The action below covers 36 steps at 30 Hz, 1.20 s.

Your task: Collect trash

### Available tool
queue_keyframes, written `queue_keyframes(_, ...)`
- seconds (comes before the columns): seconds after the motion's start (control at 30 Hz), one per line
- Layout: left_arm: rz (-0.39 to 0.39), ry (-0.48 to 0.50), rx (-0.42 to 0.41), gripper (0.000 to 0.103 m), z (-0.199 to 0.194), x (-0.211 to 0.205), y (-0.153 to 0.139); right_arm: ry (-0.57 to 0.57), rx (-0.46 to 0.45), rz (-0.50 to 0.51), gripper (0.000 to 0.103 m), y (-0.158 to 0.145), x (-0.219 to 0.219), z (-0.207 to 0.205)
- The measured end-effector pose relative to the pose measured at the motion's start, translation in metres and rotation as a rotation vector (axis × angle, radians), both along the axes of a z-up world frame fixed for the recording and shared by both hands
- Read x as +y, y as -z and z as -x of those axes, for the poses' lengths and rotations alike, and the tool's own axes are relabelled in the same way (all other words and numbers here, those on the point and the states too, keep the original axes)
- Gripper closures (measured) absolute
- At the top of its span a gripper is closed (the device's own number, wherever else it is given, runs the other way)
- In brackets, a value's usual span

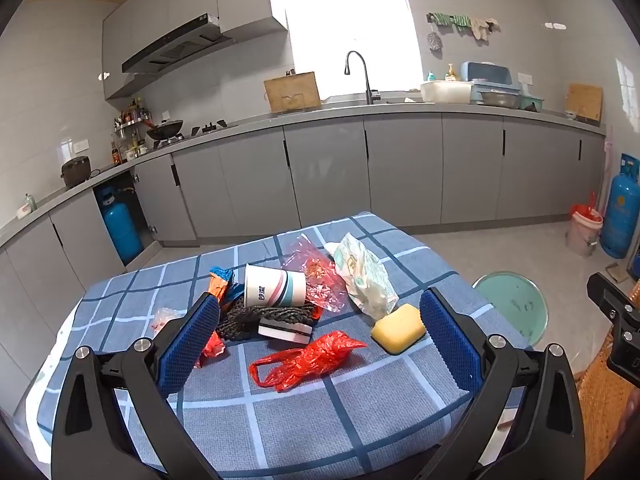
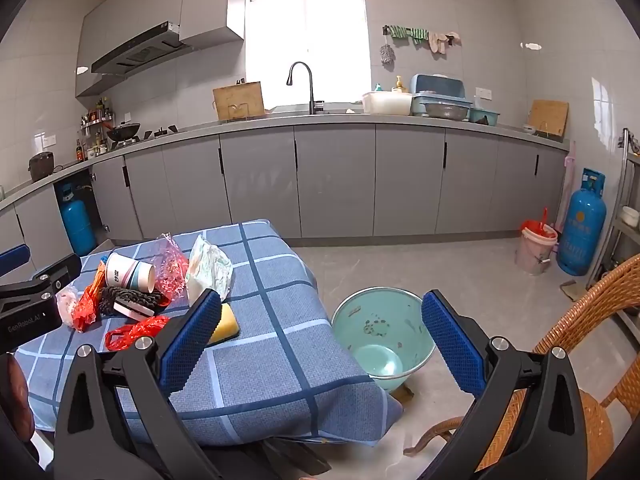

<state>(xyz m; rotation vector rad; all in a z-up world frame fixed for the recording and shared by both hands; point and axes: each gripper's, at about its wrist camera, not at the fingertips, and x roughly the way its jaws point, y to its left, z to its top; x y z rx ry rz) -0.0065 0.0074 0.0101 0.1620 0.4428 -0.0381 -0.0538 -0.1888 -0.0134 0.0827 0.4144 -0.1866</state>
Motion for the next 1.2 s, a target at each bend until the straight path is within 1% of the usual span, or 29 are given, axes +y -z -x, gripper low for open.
queue_keyframes(0.57,-0.002,-0.006,-0.004,0.004,0.0003,-0.0023,0.0008,-0.005,0.005,-0.008,0.005,0.0033,0.0047,-0.0006)
queue_keyframes(1.2,-0.002,-0.005,-0.006,0.004,0.0015,-0.0016,-0.0017,-0.006,0.007,-0.019,0.005,0.0049,0.0005,-0.0022)
